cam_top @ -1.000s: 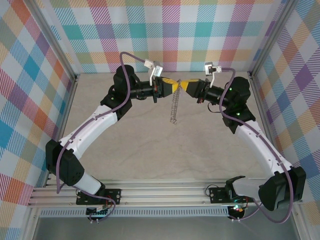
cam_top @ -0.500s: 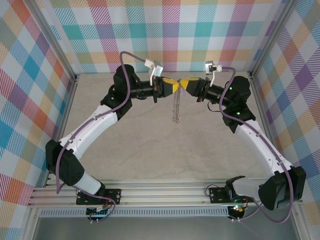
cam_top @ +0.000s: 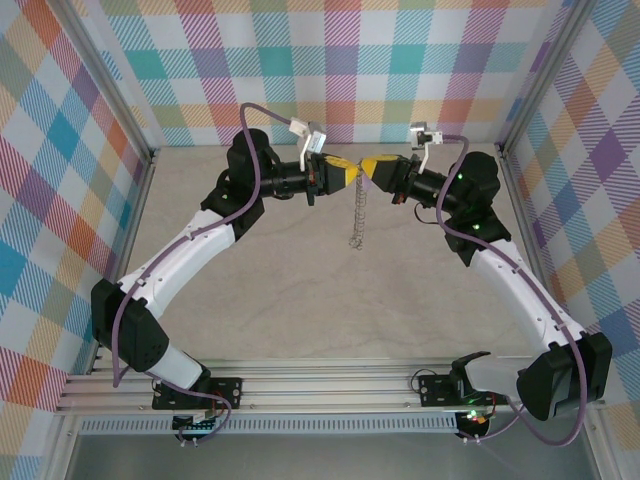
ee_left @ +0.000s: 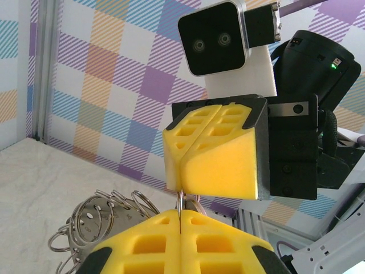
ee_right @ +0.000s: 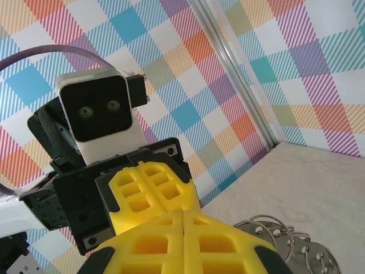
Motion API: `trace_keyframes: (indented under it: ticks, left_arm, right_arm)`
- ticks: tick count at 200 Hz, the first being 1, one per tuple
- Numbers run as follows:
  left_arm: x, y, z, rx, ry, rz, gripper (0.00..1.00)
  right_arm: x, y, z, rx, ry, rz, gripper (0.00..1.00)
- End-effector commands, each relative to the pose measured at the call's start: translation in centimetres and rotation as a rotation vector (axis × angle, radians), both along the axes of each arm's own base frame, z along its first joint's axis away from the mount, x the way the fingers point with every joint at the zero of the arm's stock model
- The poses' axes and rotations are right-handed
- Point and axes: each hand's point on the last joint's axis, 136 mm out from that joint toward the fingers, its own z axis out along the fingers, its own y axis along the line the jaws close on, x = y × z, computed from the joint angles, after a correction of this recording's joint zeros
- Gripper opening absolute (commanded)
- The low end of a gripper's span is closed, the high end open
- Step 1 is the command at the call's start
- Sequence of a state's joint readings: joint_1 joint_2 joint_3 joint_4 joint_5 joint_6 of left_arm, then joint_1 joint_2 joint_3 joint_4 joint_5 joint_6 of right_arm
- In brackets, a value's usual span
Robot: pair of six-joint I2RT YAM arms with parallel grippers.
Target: Put the keys on the keyring
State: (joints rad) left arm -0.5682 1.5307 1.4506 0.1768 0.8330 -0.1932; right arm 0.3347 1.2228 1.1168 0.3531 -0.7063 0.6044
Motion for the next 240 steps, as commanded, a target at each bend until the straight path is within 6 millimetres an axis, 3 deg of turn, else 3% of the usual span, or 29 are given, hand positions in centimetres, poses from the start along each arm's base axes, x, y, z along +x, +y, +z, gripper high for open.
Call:
trace_keyframes:
  ticks: [1,103,240]
  left_arm:
    - [-1.5,0.0,2.6,-0.04,-0.071,-0.041,0.0]
    - [-1.7,0.2,2.4,-0.033,-0.081,-0.033,0.0]
    - [-0.5,0.7,3.4,-0.114,-0.097,0.054,0.0]
  right_arm:
    - [0.7,-0.5,-0.3,-0.008,0.0,-0.04,0.0]
    - [1.0,-1.7,-1.0,-0.008,0.026,-0.081,0.0]
    - [0.4,-1.2,-2.7,-0.006,0.09,-0.02,0.0]
